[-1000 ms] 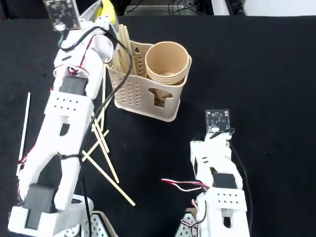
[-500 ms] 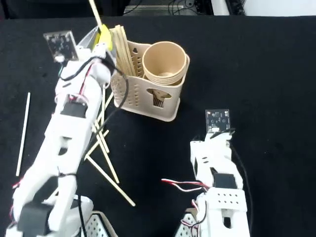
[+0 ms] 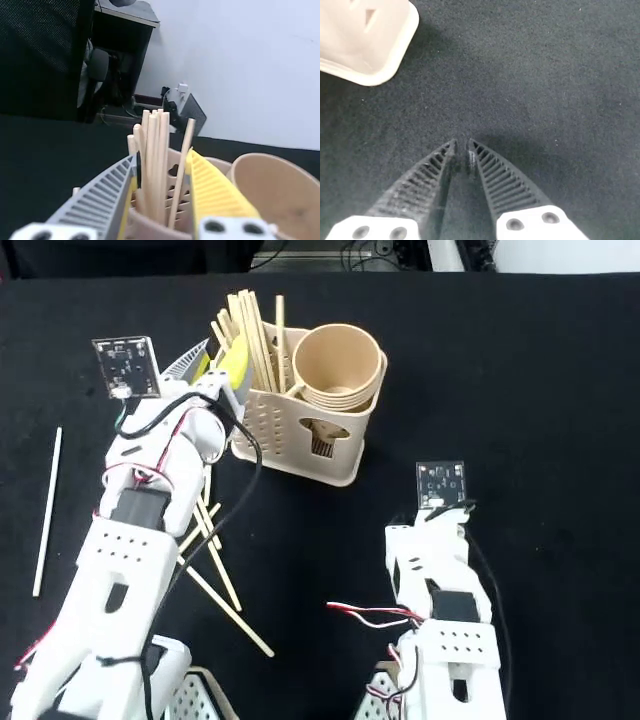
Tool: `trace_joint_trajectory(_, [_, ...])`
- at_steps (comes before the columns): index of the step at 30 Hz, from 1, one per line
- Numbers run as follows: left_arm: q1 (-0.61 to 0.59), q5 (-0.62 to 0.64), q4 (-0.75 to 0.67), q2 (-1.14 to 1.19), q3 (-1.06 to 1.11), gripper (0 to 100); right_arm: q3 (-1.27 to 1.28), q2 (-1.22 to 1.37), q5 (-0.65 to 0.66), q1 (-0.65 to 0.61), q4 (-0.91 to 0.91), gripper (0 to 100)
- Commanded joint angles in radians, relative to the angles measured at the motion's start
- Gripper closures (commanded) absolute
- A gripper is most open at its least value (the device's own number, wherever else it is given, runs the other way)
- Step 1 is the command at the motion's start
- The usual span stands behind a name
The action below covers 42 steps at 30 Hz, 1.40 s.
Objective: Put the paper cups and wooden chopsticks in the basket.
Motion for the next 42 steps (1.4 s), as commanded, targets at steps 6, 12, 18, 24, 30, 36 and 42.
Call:
trace_joint_trajectory(6, [-0.375,-0.069,0.494,-0.229,-0.102,84,-0.001,-0.015,0.011,-0.014,-0.002,95.6])
trace_joint_trajectory(12, [-0.717,-0.198,0.769,-0.101,-0.242,84,-0.001,-0.015,0.011,-0.014,-0.002,95.6])
trace_joint_trajectory(18, [-0.805,-0.407,0.876,0.184,-0.351,84,-0.001,-0.015,0.011,-0.014,0.003,95.6])
trace_joint_trajectory(24, [-0.811,-0.732,0.922,0.526,-0.532,84,-0.001,-0.015,0.011,-0.014,0.003,95.7])
trace_joint_trajectory(30, [-0.817,-0.848,0.985,0.841,-0.774,84,-0.001,-0.015,0.011,-0.014,0.003,95.7])
trace_joint_trajectory(36, [-0.820,-0.875,0.988,1.129,-1.000,84,-0.001,-0.015,0.011,-0.014,0.003,95.7])
trace_joint_trajectory(42, [-0.823,-0.870,1.003,1.352,-1.147,85,-0.001,-0.015,0.011,-0.014,0.003,95.7])
